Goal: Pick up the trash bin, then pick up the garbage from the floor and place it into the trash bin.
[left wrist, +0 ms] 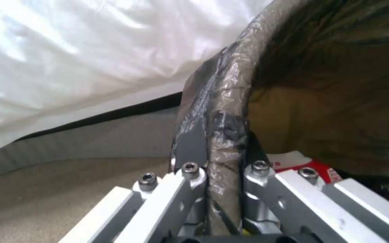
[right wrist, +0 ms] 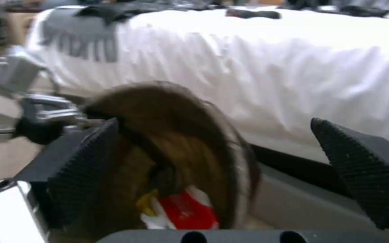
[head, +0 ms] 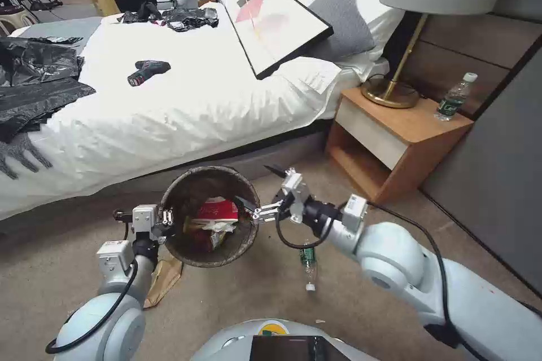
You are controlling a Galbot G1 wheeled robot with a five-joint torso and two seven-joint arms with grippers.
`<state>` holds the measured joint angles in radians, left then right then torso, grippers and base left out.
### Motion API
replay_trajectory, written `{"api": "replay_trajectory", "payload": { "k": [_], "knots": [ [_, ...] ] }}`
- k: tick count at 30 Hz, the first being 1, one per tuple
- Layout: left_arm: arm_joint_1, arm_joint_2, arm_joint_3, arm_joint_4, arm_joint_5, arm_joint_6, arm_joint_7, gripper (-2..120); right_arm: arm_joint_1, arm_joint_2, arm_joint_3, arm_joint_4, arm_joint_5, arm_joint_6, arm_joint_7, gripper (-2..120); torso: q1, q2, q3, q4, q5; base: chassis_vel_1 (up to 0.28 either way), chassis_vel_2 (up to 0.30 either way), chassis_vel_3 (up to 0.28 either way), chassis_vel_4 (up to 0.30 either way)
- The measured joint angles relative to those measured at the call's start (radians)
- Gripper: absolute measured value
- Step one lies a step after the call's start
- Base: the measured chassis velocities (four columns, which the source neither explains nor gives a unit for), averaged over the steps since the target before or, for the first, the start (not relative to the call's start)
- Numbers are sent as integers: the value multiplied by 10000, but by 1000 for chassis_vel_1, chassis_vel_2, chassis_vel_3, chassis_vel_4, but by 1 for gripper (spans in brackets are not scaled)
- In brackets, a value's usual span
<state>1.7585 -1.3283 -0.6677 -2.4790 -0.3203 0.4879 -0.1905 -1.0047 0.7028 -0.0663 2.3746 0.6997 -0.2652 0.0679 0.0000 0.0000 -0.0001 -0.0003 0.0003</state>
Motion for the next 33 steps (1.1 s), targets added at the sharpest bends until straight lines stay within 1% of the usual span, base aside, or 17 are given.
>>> {"api": "replay_trajectory", "payload": {
  "k": [2, 3, 5, 6, 8, 12, 17, 22, 27, 30, 31, 33],
  "knots": [
    [-1, -9, -31, 0, -10, -2, -2, 3, -308, -76, 143, 149, 9, 99, 984, 100, 0, 0, 0, 1, -1, 0, 0, 0, 0],
    [-1, -9, -31, 0, -10, -2, -2, 3, -308, -76, 143, 149, 9, 99, 984, 100, 0, 0, 0, 1, -1, 0, 0, 0, 0],
    [7, -79, -66, -23, -11, -8, -4, 3, -414, -34, 153, 172, 60, 112, 2230, 100, 0, 0, 0, 5, 0, 0, 0, 0, 0],
    [7, -79, -66, -23, -11, -8, -4, 3, -414, -34, 153, 172, 60, 112, 2230, 100, 0, 0, 0, 5, 0, 0, 0, 0, 0],
    [0, -135, -83, -36, -5, -15, -12, 3, -597, -3, 156, 114, 22, 115, 2928, 100, 0, 0, 0, 6, -1, 0, 0, 0, 0],
    [12, -199, -111, -49, 7, -32, -23, 3, -1139, 6, 317, 44, -31, 127, 3264, 100, 0, 0, 0, 2, -2, 0, 0, 0, 0],
    [19, -212, -117, -64, 8, -42, -30, 3, -1627, 112, 417, -190, -160, 143, 3629, 100, 0, 0, 0, 1, -2, 0, 0, 0, 0],
    [30, -174, -120, -64, 4, -51, -38, 3, -1890, 340, 228, -696, -291, 119, 4374, 100, 0, 0, 0, 4, -2, 0, 0, 0, 0],
    [30, -126, -126, -52, -11, -59, -40, 3, -2129, 497, 117, -1229, -187, -29, 4689, 100, 0, 0, 0, 3, -2, 0, 0, 0, 0],
    [1, -114, -88, -3, -15, -64, -43, 3, -2213, 607, -149, -1402, 607, -545, 5445, 100, 0, 0, 0, 3, -2, 0, 0, 0, 0],
    [1, -114, -88, -3, -15, -64, -43, 3, -2213, 607, -149, -1402, 607, -545, 5445, 100, 0, 0, 0, 3, -2, 0, 0, 0, 0],
    [-11, -111, -72, 19, -17, -65, -43, 3, -2191, 664, -361, -1409, 1516, -866, 6222, 100, 0, 0, 0, 3, -2, 0, 0, 0, 0]
  ]
}}
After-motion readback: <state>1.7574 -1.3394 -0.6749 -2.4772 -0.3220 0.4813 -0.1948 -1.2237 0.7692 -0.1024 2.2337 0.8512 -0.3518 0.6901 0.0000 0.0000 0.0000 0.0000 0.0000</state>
